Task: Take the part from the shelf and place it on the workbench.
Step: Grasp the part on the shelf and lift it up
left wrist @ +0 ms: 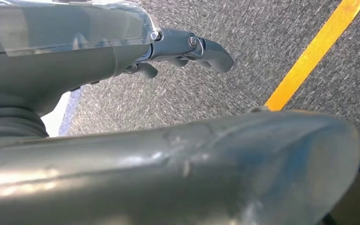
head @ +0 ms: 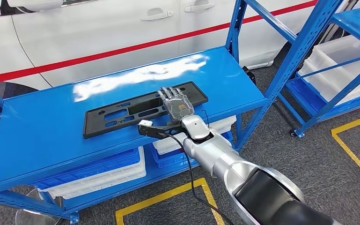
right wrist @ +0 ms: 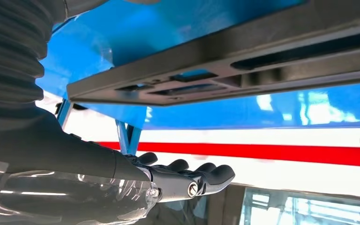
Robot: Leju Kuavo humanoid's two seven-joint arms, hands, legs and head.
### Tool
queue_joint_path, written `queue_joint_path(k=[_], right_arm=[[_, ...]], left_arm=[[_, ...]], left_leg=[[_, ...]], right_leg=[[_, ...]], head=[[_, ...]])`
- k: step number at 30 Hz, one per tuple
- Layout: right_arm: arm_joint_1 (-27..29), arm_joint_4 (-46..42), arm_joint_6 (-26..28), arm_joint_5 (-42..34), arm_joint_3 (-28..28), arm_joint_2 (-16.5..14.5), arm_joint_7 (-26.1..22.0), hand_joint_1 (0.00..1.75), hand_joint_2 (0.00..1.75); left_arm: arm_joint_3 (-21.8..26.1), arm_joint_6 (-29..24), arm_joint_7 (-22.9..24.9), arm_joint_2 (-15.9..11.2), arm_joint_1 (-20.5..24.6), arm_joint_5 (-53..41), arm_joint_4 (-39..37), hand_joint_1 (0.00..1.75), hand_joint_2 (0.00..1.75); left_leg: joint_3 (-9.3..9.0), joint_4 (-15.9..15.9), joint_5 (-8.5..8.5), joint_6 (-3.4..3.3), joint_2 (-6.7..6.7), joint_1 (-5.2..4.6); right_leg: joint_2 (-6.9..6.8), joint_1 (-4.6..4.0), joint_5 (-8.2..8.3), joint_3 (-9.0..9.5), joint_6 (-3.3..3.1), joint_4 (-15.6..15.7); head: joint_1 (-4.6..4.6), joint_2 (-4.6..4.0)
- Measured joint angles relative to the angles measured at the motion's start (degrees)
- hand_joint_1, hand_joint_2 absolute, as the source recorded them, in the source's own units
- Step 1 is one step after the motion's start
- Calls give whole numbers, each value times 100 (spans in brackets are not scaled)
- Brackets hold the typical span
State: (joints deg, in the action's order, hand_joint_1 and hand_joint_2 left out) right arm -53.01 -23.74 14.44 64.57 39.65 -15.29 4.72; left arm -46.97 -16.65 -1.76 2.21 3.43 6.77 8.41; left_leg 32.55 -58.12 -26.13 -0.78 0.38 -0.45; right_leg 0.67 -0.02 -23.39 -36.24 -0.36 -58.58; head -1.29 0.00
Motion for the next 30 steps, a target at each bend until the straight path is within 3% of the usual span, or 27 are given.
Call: queue_joint_path(k=[24, 30], right_arm=[[202, 101, -310, -49, 0, -35, 104, 0, 175], [191, 203, -364, -100, 0, -122, 120, 0, 175]], left_arm=[[-3, 42, -23, 0, 2, 25, 0, 0, 0], [-4, 122, -289, 0, 1, 151, 0, 0, 0]], left_leg=[[1, 0, 0, 0, 0, 0], [1, 0, 0, 0, 0, 0]], right_leg=[[1, 0, 0, -1, 0, 0], [1, 0, 0, -1, 0, 0]], head=[[0, 0], [0, 0]])
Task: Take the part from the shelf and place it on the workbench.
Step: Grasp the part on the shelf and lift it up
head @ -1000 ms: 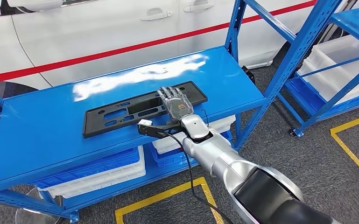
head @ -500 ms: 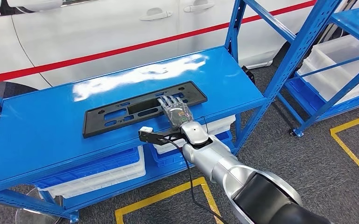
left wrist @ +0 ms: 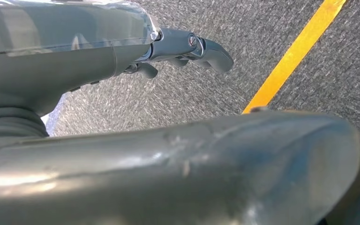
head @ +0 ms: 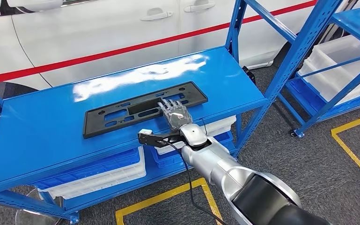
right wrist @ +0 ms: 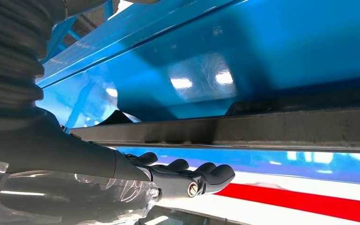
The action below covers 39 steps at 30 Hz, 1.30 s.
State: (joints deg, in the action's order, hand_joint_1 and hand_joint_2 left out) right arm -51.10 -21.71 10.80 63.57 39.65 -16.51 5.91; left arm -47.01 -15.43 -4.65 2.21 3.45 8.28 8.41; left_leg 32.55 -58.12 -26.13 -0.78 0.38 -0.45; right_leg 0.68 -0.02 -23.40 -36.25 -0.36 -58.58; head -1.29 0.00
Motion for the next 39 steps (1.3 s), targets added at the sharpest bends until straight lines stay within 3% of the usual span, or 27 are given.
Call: queue_joint_path(k=[21, 39], right_arm=[[-411, -34, 56, -14, -4, -5, -56, 0, 175], [-229, -43, 73, -13, -4, 16, -62, 0, 175]], left_arm=[[-49, -37, -20, 0, 0, -6, 0, 0, 0], [-85, 106, 78, -2, -1, 161, 0, 0, 0]], left_leg=[[0, 0, 0, 0, 0, 0], [0, -1, 0, 0, 0, 0]], right_leg=[[0, 0, 0, 0, 0, 0], [0, 0, 0, -1, 0, 0]], head=[[0, 0], [0, 0]])
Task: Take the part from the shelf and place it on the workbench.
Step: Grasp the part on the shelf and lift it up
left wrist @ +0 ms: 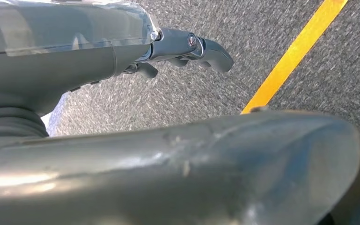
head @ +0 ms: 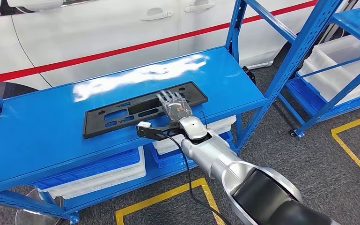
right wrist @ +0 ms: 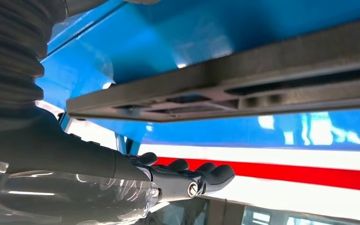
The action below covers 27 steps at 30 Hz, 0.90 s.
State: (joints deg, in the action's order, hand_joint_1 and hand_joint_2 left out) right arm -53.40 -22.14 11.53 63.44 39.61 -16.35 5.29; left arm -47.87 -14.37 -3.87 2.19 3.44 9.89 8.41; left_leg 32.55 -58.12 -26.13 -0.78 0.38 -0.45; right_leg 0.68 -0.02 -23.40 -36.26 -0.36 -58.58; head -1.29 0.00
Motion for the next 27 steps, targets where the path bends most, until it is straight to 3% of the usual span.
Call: queue_joint_path(k=[19, 23, 27], right_arm=[[217, 63, 75, 3, 2, 124, -2, 0, 175], [258, 81, 75, 5, 2, 133, -2, 0, 175], [275, 85, 86, 6, 0, 152, -2, 0, 175]], left_arm=[[0, 64, 7, -38, 0, 19, 0, 0, 0], [0, 78, 7, -48, 0, 19, 0, 0, 0], [0, 77, 7, -52, -1, 19, 0, 0, 0]], left_leg=[[5, -12, -8, -13, 0, -24], [15, -29, -13, -44, 1, -50], [-25, 50, -9, -154, -6, -19]], right_leg=[[-1, 19, 4, 1, 20, 6], [0, 33, 12, 1, 60, 14], [-5, 36, 32, -43, 139, -161]], head=[[0, 0], [0, 0], [1, 0]])
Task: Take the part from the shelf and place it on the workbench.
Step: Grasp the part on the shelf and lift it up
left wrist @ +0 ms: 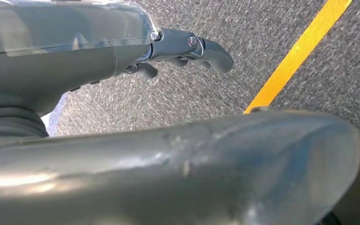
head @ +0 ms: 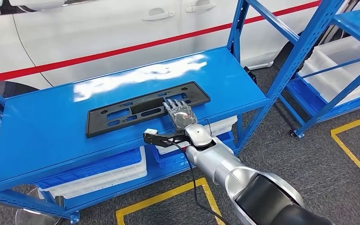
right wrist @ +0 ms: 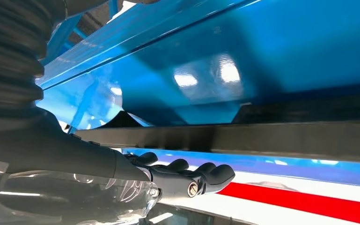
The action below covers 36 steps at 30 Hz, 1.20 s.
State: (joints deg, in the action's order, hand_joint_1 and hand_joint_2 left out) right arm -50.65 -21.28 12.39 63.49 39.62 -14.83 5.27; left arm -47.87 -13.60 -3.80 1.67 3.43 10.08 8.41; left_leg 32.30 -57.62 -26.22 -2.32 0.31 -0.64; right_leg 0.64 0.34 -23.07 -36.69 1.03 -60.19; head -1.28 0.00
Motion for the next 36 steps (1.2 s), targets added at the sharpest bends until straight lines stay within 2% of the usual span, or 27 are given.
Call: queue_joint_path(k=[2, 4, 5, 6, 7, 9, 10, 11, 12, 15, 17, 20, 21, 22, 23, 24, 25, 27, 28, 31, 32, 36], right_arm=[[5, 2, 7, 0, -1, 17, 1, 0, 175], [32, 7, 11, 0, -1, 38, 1, 0, 175], [56, 10, 11, 0, -1, 49, 1, 0, 175], [77, 14, 11, 0, -1, 60, 2, 0, 175], [91, 16, 11, 0, -1, 68, 2, 0, 175], [96, 18, 11, 2, -1, 74, 2, 0, 175], [93, 19, 11, 4, -1, 77, 2, 0, 175], [89, 18, 13, 6, 0, 77, 1, 0, 175], [88, 18, 14, 8, 1, 78, -2, 0, 175], [102, 11, 13, 15, 2, 57, -16, 0, 175], [121, 10, 4, 24, 3, 34, -22, 0, 175], [149, 13, -6, 41, 4, 25, -21, 0, 175], [153, 13, -10, 52, 5, 24, -21, 0, 175], [153, 12, -22, 69, 6, 22, -22, 0, 175], [143, 10, -42, 88, 7, 16, -24, 0, 175], [122, 4, -75, 105, 8, 5, -30, 0, 175], [92, -3, -129, 119, 8, -15, -35, 0, 175], [10, -28, -268, 131, 9, -73, -41, 0, 175], [-27, -44, -336, 131, 10, -103, -37, 0, 175], [-79, -85, -438, 129, 14, -151, -18, 0, 175], [-82, -92, -445, 128, 15, -153, -12, 0, 175], [-89, -121, -447, 127, 16, -154, -7, 0, 175]], left_arm=[[0, 0, 0, -1, 0, 0, 0, 0, 0], [0, 0, 0, -3, -2, 0, 0, 0, 0], [0, 0, 0, -3, -6, -1, 0, 0, 0], [0, 0, 0, -3, -10, -2, 0, 0, 0], [0, 0, 0, -2, -14, -3, 0, 0, 0], [0, 0, 0, -2, -16, -6, 0, 0, 0], [0, 0, 0, -2, -11, -7, 0, 0, 0], [0, 0, 0, -3, -5, -7, 0, 0, 0], [0, 0, 1, -3, 0, -8, 0, 0, 0], [0, -1, 14, -10, 10, -8, 0, 0, 0], [0, -2, 31, -17, 14, -8, 0, 0, 0], [0, -2, 37, -17, 15, -8, 0, 0, 0], [0, -2, 40, -18, 11, -8, 0, 0, 0], [0, -2, 45, -20, 8, -9, 0, 0, 0], [0, -2, 54, -22, 4, -9, 0, 0, 0], [0, -2, 66, -26, 2, -9, 0, 0, 0], [-1, -2, 78, -29, 2, -9, 0, 0, 0], [-3, -2, 94, -32, 5, -9, 0, 0, 0], [-5, -2, 97, -31, 1, -9, 0, 0, 0], [-11, -3, 101, -30, -7, -9, 0, 0, 0], [-13, -4, 101, -31, -3, -9, 0, 0, 0], [-28, -7, 101, -32, 14, -9, 0, 0, 0]], left_leg=[[-66, 23, 2, -42, -8, 21], [-77, 20, -8, -53, -8, 22], [-84, 17, -19, -48, -6, 24], [-98, 14, -36, -38, -3, 27], [-124, 9, -60, -19, 1, 34], [-208, 1, -133, 35, 2, 52], [-241, -5, -166, 70, 0, 56], [-257, -2, -192, 108, -4, 58], [-269, -6, -210, 146, -7, 59], [-289, -79, -236, 242, -10, 68], [-97, -471, -355, 296, -11, 86], [515, -1474, -777, 365, -12, 122], [636, -1608, -811, 381, -12, 132], [658, -1546, -732, 395, -12, 143], [570, -1279, -549, 404, -13, 154], [406, -882, -317, 411, -14, 169], [266, -524, -174, 405, -17, 172], [130, -138, -64, 352, -20, 155], [142, -120, -63, 328, -23, 149], [149, -107, 71, 305, -45, 153], [158, -108, 74, 293, -57, 144], [184, -109, 87, 253, -86, 131]], right_leg=[[-7, 7, -231, -214, 26, -410], [-12, 22, -554, -590, 42, -1099], [-16, 34, -631, -748, 52, -1354], [-22, 45, -607, -822, 61, -1430], [-28, 56, -473, -788, 67, -1294], [-43, 63, -44, -467, 66, -564], [-48, 50, 73, -318, 51, -206], [-51, 35, 141, -218, 14, 20], [-47, 17, 124, -185, -30, 116], [-34, 6, 89, -100, -160, 177], [-45, 24, 61, -9, -217, 217], [-58, 20, 21, 27, -268, 224], [-59, 20, 12, 31, -271, 218], [-58, 23, 4, 35, -267, 208], [-58, 28, -5, 39, -256, 192], [-57, 34, -14, 38, -240, 170], [-54, 34, -20, 34, -217, 143], [-35, 25, -20, -1, -150, 109], [-17, 9, -27, -19, -130, 99], [31, -13, 3, -59, -241, 106], [41, -7, 33, -64, -251, 124], [65, 5, 87, -65, -80, 191]], head=[[3, 0], [5, 0], [4, 0], [5, 0], [4, 0], [5, 0], [4, 0], [7, 0], [9, 0], [14, 0], [10, 0], [7, 0], [7, 0], [7, 0], [7, 0], [6, 0], [6, 0], [9, 0], [13, 0], [21, 0], [21, 0], [21, 0]])
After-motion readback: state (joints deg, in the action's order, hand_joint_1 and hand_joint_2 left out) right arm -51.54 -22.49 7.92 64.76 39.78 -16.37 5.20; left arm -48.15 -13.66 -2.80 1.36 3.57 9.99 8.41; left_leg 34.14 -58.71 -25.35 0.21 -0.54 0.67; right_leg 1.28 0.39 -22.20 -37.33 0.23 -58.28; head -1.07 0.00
